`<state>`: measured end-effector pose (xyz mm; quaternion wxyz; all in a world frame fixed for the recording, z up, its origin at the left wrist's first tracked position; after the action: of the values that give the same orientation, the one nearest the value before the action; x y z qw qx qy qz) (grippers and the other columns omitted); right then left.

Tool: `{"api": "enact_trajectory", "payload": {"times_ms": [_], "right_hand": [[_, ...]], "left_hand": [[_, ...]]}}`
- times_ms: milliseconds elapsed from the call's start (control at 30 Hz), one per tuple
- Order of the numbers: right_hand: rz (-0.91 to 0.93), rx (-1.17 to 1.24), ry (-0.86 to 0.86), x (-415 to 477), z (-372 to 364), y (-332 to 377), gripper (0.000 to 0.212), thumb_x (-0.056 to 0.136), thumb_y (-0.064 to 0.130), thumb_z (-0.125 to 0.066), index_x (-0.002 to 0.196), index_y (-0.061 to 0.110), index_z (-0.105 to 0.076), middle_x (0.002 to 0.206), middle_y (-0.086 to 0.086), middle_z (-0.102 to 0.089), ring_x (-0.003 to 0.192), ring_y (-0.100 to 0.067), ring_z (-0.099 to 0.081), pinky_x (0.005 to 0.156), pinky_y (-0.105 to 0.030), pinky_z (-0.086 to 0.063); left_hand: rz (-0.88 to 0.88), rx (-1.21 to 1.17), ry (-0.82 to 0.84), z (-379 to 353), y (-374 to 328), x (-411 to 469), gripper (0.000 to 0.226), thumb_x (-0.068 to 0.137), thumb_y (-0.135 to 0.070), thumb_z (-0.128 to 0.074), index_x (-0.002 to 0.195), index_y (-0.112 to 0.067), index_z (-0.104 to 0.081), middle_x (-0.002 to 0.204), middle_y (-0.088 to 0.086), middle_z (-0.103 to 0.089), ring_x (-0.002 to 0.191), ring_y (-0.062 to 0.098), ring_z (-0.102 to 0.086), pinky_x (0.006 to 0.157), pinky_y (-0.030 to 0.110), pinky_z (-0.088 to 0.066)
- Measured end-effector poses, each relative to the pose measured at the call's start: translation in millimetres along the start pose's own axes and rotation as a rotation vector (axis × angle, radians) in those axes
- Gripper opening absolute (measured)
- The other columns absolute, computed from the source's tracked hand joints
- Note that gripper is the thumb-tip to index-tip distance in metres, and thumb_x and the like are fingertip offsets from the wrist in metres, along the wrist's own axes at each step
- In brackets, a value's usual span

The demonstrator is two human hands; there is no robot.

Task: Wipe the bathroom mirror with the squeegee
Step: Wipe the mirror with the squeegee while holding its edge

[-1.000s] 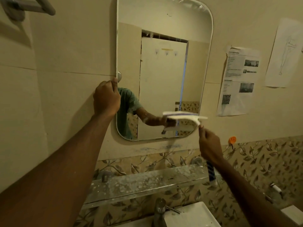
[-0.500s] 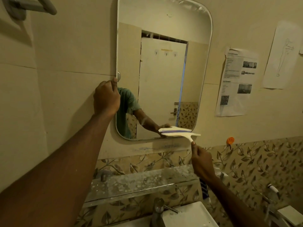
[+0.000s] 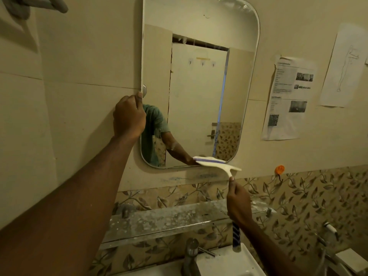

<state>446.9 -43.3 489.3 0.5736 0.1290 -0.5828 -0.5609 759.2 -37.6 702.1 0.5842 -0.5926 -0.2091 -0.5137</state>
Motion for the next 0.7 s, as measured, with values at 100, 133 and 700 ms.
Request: {"api": "enact_trajectory", "payload": {"times_ms": [100, 133, 700], "right_hand": [[-0.002, 0.002, 0.031, -9.8, 1.7, 3.4, 0.051, 0.103, 0.033, -0.034, 0.057, 0.015, -0.045, 0.050, -0.003, -0.043, 0.045, -0.018, -0.039, 0.049, -0.034, -0.031], [-0.009, -0.003, 0.045, -11.7, 1.6, 3.8, 0.051, 0.103, 0.034, -0.034, 0.058, 0.015, -0.046, 0.050, -0.002, -0.044, 0.045, -0.017, -0.039, 0.048, -0.033, -0.032], [0.294, 0.037, 0.006, 109.8, 64.2, 225.1, 0.053, 0.103, 0.042, -0.029, 0.063, 0.012, -0.047, 0.054, -0.002, -0.044, 0.042, -0.015, -0.041, 0.040, -0.024, -0.039]], "left_hand": [[-0.016, 0.001, 0.007, 1.9, -0.2, 0.9, 0.052, 0.104, -0.034, -0.029, 0.093, 0.001, -0.066, 0.094, 0.019, -0.065, 0.079, 0.026, -0.054, 0.066, 0.031, -0.031], [-0.025, 0.005, 0.010, 3.5, 0.0, 1.5, 0.052, 0.104, -0.035, -0.029, 0.092, 0.000, -0.066, 0.092, 0.019, -0.066, 0.076, 0.024, -0.051, 0.065, 0.031, -0.031], [0.085, -0.321, -0.005, 58.9, -71.2, 70.3, 0.049, 0.102, -0.041, -0.032, 0.096, -0.004, -0.063, 0.087, 0.009, -0.059, 0.081, 0.020, -0.054, 0.069, 0.030, -0.038]]}}
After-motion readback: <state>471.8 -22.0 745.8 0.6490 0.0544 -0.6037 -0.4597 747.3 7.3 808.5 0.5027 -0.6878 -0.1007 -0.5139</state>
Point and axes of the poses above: each hand's wrist, its own x-axis towards the middle knuckle, its own z-axis out of the back of the hand, y = z × x, the point moved 3 cm from there along x, towards the middle knuckle
